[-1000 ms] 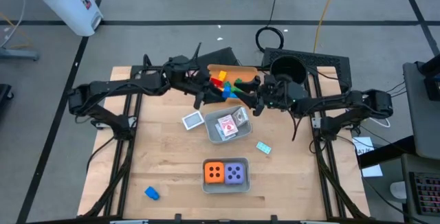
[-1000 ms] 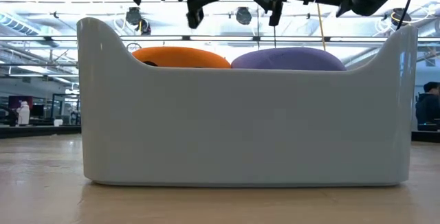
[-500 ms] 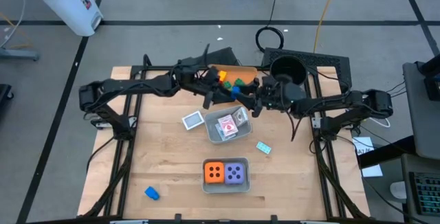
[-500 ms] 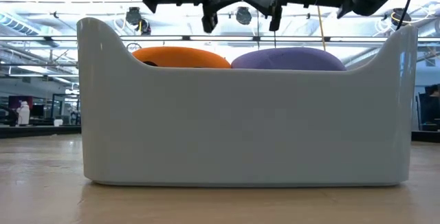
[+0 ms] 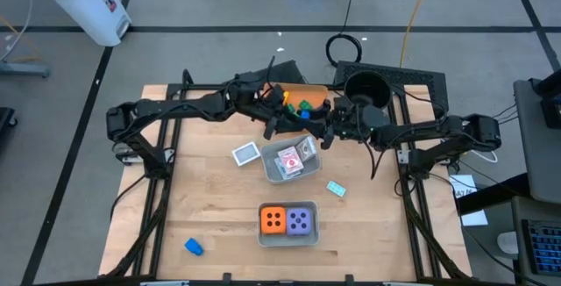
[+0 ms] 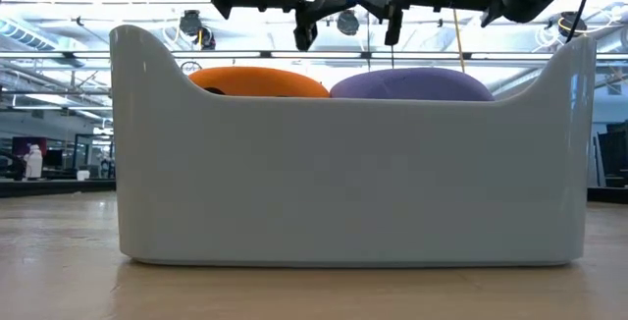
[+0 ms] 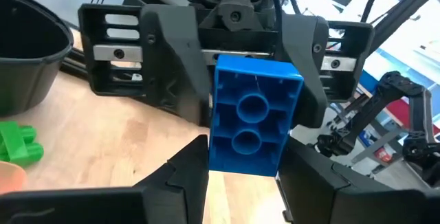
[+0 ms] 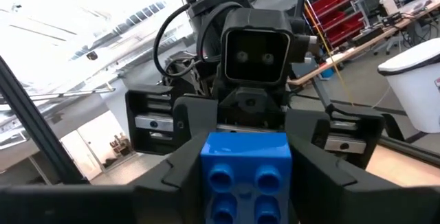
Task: Pick & Place Toys
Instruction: Put the blue game piece into the orange bin
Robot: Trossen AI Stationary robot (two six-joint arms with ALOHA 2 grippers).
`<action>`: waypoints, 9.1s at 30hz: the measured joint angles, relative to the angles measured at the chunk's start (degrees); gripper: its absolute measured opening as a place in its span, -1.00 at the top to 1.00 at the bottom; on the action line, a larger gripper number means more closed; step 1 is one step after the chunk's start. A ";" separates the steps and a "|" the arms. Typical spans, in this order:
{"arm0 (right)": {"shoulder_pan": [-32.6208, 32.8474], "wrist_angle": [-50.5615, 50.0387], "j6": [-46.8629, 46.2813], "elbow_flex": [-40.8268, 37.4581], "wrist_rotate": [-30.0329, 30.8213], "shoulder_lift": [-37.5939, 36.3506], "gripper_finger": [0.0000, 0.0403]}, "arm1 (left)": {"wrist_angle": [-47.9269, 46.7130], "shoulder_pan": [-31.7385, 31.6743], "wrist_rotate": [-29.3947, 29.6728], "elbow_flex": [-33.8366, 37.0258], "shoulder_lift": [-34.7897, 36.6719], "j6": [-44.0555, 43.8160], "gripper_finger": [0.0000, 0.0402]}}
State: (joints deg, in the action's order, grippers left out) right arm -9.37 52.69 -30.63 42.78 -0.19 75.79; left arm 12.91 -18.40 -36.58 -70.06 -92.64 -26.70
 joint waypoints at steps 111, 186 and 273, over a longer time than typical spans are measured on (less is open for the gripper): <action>-24.11 -102.27 51.80 50.05 -4.00 41.95 -0.09 | -11.47 -16.71 -14.25 0.00 13.64 0.01 -0.21; 27.10 -76.03 8.53 18.05 4.64 -0.35 -0.03 | -52.76 66.30 38.02 25.88 33.82 -79.80 -0.21; 27.76 -37.89 16.85 18.05 4.67 -0.37 -0.03 | 7.84 61.54 75.98 42.60 33.20 -51.05 0.97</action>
State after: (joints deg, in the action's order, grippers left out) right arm 18.39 14.80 -13.78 60.84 4.48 75.42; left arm 20.74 43.14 39.40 -27.46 -59.44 -77.75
